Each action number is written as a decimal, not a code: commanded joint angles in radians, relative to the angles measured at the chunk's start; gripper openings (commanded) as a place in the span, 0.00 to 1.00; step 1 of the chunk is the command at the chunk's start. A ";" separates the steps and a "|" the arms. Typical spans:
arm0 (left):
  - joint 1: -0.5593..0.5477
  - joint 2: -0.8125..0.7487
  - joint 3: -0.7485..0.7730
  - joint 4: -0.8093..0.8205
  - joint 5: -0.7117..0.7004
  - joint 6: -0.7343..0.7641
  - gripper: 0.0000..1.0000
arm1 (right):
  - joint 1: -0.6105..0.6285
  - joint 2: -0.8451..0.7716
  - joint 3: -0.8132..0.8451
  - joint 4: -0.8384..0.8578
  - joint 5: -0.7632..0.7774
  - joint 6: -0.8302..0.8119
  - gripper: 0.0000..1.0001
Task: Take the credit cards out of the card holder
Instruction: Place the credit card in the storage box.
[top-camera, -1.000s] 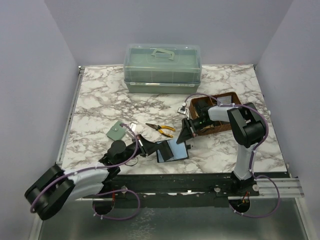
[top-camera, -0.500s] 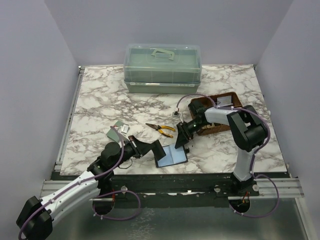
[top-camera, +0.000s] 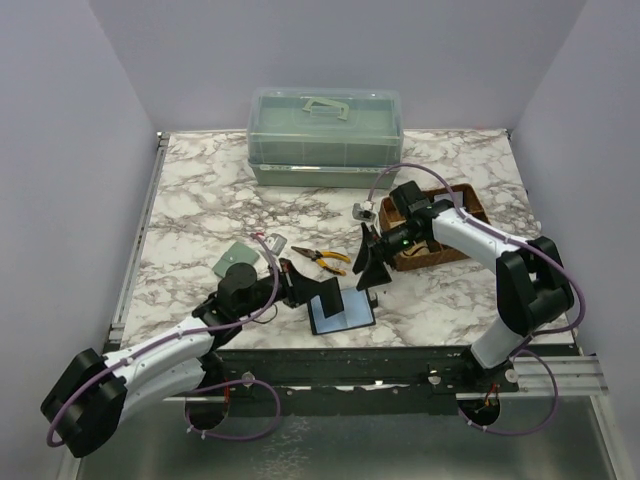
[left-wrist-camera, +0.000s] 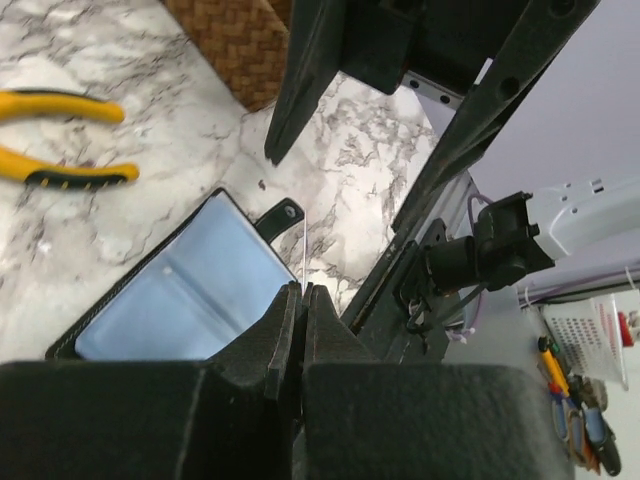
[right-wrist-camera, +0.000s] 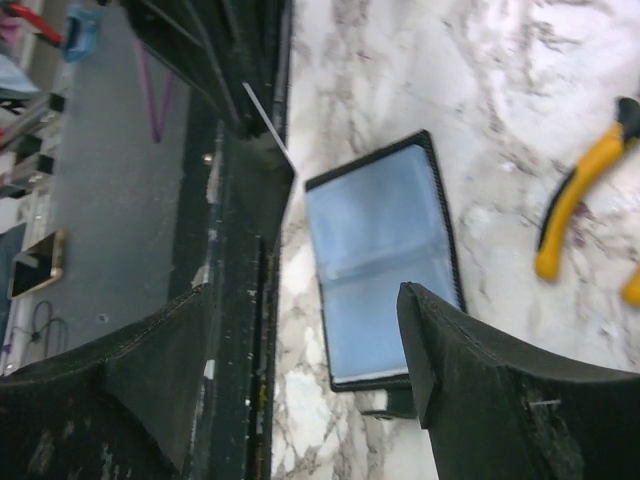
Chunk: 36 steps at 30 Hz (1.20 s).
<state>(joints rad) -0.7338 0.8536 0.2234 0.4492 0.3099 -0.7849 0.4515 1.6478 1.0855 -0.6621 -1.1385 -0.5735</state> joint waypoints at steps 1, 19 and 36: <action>0.005 0.078 0.047 0.173 0.075 0.097 0.00 | -0.002 0.027 0.029 -0.124 -0.221 -0.121 0.80; 0.003 0.320 0.047 0.587 0.008 -0.042 0.00 | -0.002 0.094 -0.035 0.204 -0.419 0.264 0.37; 0.041 0.081 0.121 0.022 -0.143 0.088 0.91 | -0.199 -0.016 0.186 -0.296 0.034 -0.251 0.00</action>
<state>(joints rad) -0.7132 1.0382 0.2604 0.8192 0.2417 -0.8238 0.3729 1.7065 1.1854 -0.7788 -1.2720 -0.6411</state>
